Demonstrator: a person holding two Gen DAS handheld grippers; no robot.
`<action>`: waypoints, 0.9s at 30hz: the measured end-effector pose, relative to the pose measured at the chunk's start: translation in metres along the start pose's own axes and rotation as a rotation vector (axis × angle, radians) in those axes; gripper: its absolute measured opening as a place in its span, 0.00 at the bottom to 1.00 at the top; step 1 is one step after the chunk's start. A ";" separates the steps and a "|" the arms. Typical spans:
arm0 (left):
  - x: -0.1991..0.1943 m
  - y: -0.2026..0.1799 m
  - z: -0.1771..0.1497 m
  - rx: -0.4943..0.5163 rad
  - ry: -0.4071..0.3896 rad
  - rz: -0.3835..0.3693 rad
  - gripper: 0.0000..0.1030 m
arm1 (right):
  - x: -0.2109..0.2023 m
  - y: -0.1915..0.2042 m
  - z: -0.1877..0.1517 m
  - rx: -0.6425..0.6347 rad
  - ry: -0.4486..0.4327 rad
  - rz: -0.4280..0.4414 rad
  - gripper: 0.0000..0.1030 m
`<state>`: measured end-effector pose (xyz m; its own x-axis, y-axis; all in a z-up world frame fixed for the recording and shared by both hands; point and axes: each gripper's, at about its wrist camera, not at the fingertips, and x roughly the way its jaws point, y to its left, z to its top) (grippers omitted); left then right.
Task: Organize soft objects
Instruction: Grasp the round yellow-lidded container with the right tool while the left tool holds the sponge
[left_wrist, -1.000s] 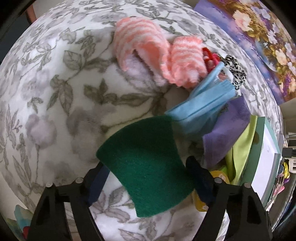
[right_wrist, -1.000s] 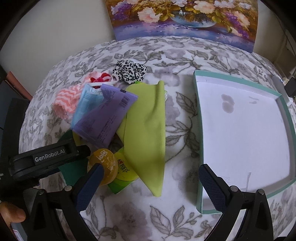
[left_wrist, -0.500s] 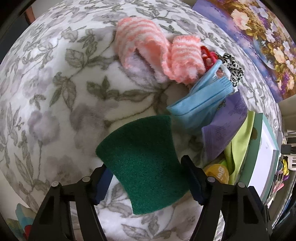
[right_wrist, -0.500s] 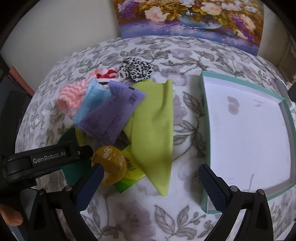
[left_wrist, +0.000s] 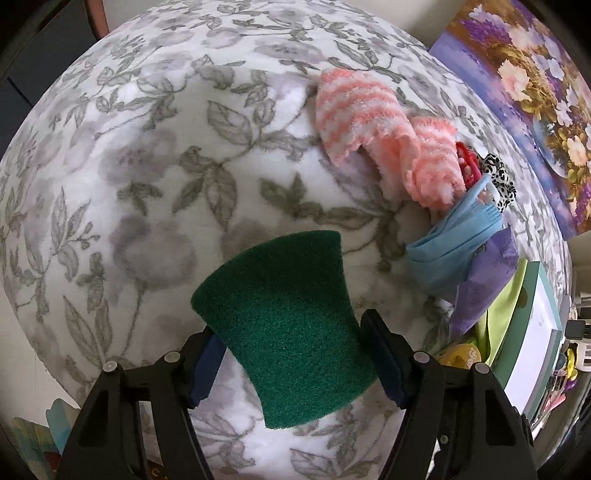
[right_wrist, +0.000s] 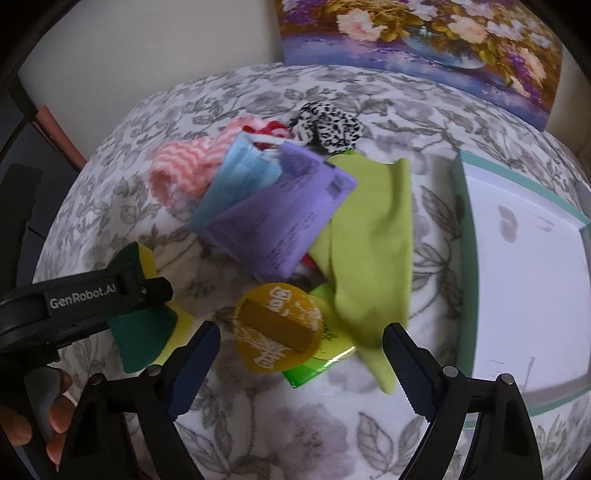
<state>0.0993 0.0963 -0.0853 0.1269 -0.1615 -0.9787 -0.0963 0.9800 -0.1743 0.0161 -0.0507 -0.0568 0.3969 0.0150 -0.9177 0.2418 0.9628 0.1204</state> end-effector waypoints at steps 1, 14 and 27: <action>-0.001 0.002 -0.001 0.000 0.002 -0.001 0.71 | 0.002 0.002 0.000 -0.004 0.002 -0.002 0.86; 0.010 0.011 0.001 0.005 0.004 0.007 0.71 | 0.005 0.012 0.003 -0.024 -0.008 -0.024 0.55; 0.003 0.010 -0.004 0.006 -0.010 0.025 0.71 | -0.002 0.003 0.005 0.021 -0.017 0.023 0.51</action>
<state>0.0944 0.1049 -0.0900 0.1342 -0.1361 -0.9816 -0.0935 0.9844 -0.1492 0.0203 -0.0490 -0.0522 0.4174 0.0322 -0.9081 0.2507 0.9565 0.1491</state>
